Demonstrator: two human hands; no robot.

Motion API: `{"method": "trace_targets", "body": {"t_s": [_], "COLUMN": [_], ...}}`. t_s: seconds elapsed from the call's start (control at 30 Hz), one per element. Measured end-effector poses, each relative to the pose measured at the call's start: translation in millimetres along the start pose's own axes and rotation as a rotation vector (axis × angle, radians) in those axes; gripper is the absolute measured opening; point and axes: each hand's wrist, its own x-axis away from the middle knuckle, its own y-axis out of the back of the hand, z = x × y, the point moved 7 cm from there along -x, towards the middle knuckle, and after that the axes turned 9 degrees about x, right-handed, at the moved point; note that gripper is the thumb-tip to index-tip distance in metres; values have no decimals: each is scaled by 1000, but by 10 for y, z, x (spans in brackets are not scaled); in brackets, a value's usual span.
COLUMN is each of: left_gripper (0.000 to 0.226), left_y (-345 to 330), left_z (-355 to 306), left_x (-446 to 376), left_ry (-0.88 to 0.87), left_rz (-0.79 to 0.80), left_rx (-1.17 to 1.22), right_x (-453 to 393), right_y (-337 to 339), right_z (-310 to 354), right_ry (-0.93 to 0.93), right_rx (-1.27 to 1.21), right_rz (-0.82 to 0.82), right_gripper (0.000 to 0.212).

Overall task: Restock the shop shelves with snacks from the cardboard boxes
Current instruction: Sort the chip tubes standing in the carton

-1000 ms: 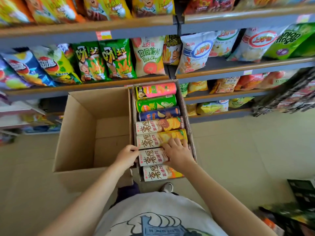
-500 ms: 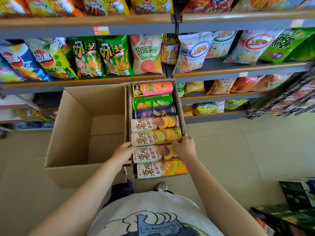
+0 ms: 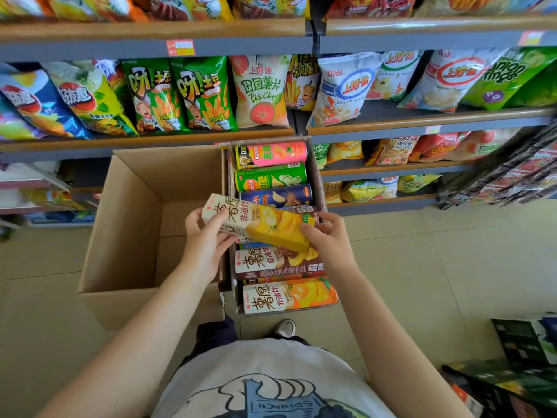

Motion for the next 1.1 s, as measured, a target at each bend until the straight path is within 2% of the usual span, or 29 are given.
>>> {"method": "trace_targets", "body": {"t_s": [0.1,0.17,0.2,0.27,0.3,0.37,0.43,0.47,0.53,0.6,0.63,0.77,0.93,1.1], "left_gripper": [65,59,50,37,39,53,64,65,63,64,63,55,54,56], "left_y": [-131,-248,-299,-279,-204,30,247,317,404,452,464,498,594,616], "left_z": [-19,113,194,368,434,505,535,553,597,628,628,581,426,301], "left_x": [-26,-17,4,23,11,-38,-55,-54,-54,-65,-70,-85,-97,-94], "left_ry": [16,122,183,256,256,208,175,172,186,201,199,169,166,154], "left_rz": [11,29,36,28,11,-53,-96,-99,-90,-78,-72,-76,-147,-141], "left_rx": [88,154,155,93,49,-57,-187,-238,-295,-319,-323,-301,-241,-209], "right_x": [132,239,283,300,281,217,169,169,179,181,179,152,108,61], "right_y": [-214,-339,-371,-348,-296,-203,-265,-348,-516,-633,-675,-690,-700,-749], "right_z": [66,57,53,22,-31,-152,-344,-474,-756,-940,-985,-1010,-910,-761], "right_ry": [82,129,144,139,139,213,315,344,400,456,490,540,529,511], "right_rx": [105,186,199,220,284,564,890,1059,1371,1579,1637,1685,1722,1717], "right_rz": [269,392,403,306,223,95,148,230,372,423,418,395,426,498], "right_gripper": [56,48,41,23,22,23,18,20,45,73,80,85,78,79]}}
